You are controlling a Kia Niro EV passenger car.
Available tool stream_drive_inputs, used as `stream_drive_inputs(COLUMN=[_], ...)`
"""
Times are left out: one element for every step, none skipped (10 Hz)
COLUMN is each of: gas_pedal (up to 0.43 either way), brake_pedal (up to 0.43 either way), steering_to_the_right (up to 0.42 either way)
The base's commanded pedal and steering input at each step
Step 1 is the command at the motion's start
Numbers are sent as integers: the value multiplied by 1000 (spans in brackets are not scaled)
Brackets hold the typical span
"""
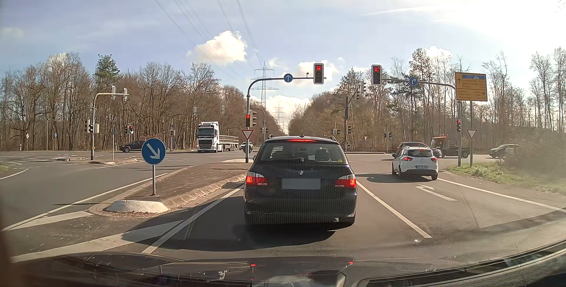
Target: Follow the waypoints while adhering to traffic rules and regulations
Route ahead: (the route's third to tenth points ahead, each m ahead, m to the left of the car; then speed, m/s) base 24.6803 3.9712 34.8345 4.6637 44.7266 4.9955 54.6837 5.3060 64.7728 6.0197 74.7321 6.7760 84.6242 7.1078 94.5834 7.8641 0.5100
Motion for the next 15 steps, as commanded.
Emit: stream_drive_inputs(gas_pedal=[0, 0, 0, 0, 0, 0, 0, 0, 0, 0, 0, 0, 0, 0, 0], brake_pedal=[128, 128, 128, 128, 128, 128, 128, 128, 128, 128, 128, 128, 128, 128, 128], steering_to_the_right=[6, 6, 6, 6, 6, 6, 6, 6, 6, 6, 6, 6, 6, 6, 6])
